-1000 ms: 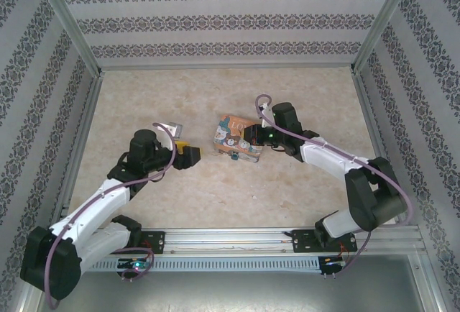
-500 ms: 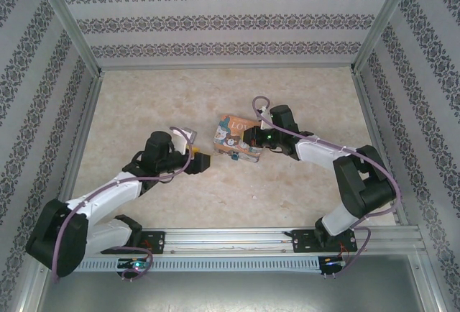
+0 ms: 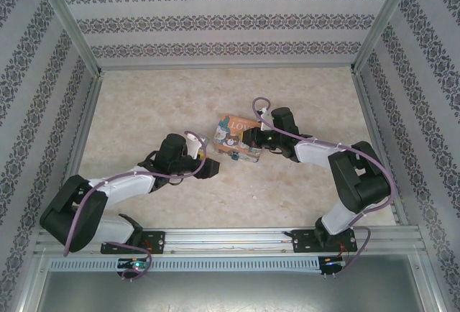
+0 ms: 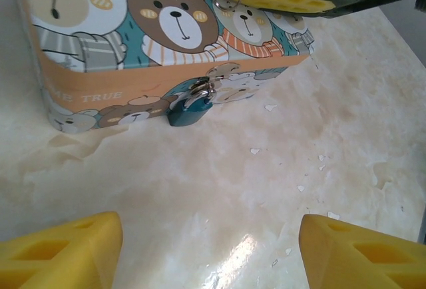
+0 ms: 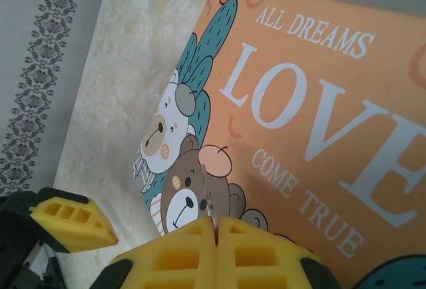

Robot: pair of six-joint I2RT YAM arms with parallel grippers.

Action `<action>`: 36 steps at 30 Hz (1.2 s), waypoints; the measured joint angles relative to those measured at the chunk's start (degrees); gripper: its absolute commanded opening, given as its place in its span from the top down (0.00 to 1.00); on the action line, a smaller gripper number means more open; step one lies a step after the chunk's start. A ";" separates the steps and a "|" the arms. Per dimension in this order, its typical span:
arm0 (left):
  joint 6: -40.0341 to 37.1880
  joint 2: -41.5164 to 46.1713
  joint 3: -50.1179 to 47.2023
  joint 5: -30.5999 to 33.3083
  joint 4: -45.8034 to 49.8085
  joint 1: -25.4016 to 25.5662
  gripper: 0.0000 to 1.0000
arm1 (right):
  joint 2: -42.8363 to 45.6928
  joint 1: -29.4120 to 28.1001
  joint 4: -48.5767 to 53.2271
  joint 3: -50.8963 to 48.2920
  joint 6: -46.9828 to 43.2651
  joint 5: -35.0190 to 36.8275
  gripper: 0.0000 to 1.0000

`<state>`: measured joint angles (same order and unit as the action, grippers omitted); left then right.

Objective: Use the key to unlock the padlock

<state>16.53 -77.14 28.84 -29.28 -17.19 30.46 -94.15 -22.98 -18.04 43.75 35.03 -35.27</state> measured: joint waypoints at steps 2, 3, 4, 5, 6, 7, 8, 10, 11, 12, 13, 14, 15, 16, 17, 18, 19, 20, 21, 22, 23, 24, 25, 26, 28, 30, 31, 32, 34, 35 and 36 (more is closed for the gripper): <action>0.15 -1.36 0.44 0.04 -0.96 0.26 0.31 | -0.52 -0.04 -1.11 0.00 0.11 -0.24 1.00; 0.20 -1.97 0.63 0.04 -1.49 0.33 0.31 | -0.81 -0.04 -1.66 0.00 0.22 -0.37 1.00; 0.22 -2.47 0.81 0.04 -1.81 0.33 0.31 | -1.11 -0.04 -2.27 0.00 0.35 -0.48 1.00; 0.24 -3.02 0.98 0.17 -2.29 0.33 0.31 | -1.46 -0.04 -3.02 0.00 0.57 -0.74 1.00; 0.37 -3.45 1.07 0.24 -2.78 0.33 0.31 | -1.86 -0.04 -3.82 0.00 0.72 -1.01 1.00; 0.39 -3.78 1.09 0.28 -3.13 0.33 0.32 | -2.19 -0.04 -4.55 0.00 0.90 -1.25 1.00; 0.52 -4.22 1.16 0.44 -3.58 0.33 0.33 | -2.60 -0.04 -5.40 0.00 0.92 -1.53 1.00; 0.96 -5.33 1.33 0.63 -4.63 0.33 0.35 | -3.19 -0.15 -6.75 0.00 1.14 -1.77 1.00; 1.29 -6.01 1.55 0.68 -5.01 0.33 0.36 | -3.43 -0.33 -7.34 0.02 1.20 -1.75 1.00; 1.73 -6.86 1.79 0.74 -5.42 0.33 0.36 | -3.63 -0.44 -7.82 0.02 1.27 -1.73 1.00; 2.01 -7.61 1.99 0.90 -5.75 0.35 0.37 | -3.80 -0.55 -8.15 0.11 1.31 -1.73 1.00; 2.54 -8.46 2.23 1.11 -6.10 0.35 0.38 | -3.98 -0.68 -8.44 0.17 1.33 -1.75 1.00; 3.08 -9.20 2.36 1.29 -6.62 0.35 0.38 | -4.11 -0.79 -8.63 0.24 1.38 -1.70 1.00; 3.52 -9.88 2.43 1.40 -7.19 0.35 0.38 | -4.24 -0.87 -8.83 0.33 1.51 -1.70 1.00; 4.02 -10.62 2.49 1.53 -7.82 0.35 0.38 | -4.35 -0.90 -9.03 0.35 1.73 -1.70 1.00; 4.57 -11.34 2.60 1.60 -8.26 0.35 0.38 | -4.39 -0.90 -9.16 0.35 1.88 -1.73 1.00; 4.85 -11.87 2.73 1.73 -8.48 0.37 0.38 | -4.48 -0.90 -9.27 0.35 2.01 -1.75 1.00; 5.16 -12.50 3.06 2.03 -8.63 0.48 0.38 | -4.55 -0.90 -9.44 0.37 2.19 -1.77 1.00; 5.40 -13.20 3.56 2.38 -8.72 0.72 0.38 | -4.63 -0.90 -9.55 0.39 2.29 -1.86 1.00; 5.55 -13.79 4.02 2.60 -8.92 1.03 0.38 | -4.68 -0.90 -9.68 0.39 2.36 -1.90 1.00; 5.88 -14.49 4.59 2.67 -9.14 1.36 0.39 | -4.70 -0.90 -9.70 0.39 2.38 -1.92 1.00; 6.25 -15.34 5.20 2.80 -9.53 1.64 0.39 | -4.70 -0.90 -9.70 0.39 2.40 -1.92 1.00; 6.60 -16.09 5.62 2.97 -10.03 1.79 0.40 | -4.70 -0.90 -9.70 0.39 2.40 -1.92 1.00; 6.97 -16.85 5.90 3.02 -10.64 1.86 0.40 | -4.70 -0.90 -9.70 0.39 2.40 -1.92 1.00; 7.61 -18.03 6.34 3.50 -11.39 1.84 0.41 | -4.70 -0.92 -9.73 0.39 2.40 -1.92 1.00; 8.15 -19.30 6.73 4.17 -11.91 1.84 0.41 | -4.70 -0.92 -9.73 0.39 2.40 -1.92 1.00; 8.26 -19.78 6.97 4.46 -12.00 1.84 0.41 | -4.70 -0.92 -9.73 0.39 2.43 -1.92 1.00; 8.39 -20.37 7.28 4.74 -12.07 1.84 0.42 | -4.74 -0.92 -9.77 0.39 2.40 -1.95 1.00; 8.63 -21.24 7.82 5.25 -12.31 1.84 0.42 | -4.85 -0.92 -9.97 0.39 2.40 -2.12 1.00; 8.68 -21.75 8.20 5.42 -12.63 1.84 0.42 | -4.98 -0.92 -10.14 0.44 2.40 -2.16 1.00; 8.70 -22.34 8.59 5.40 -13.00 1.84 0.43 | -5.09 -0.92 -10.14 0.59 2.40 -2.29 1.00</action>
<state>25.23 -99.48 37.43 -23.88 -30.20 32.29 -99.24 -23.90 -28.18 44.34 37.43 -37.56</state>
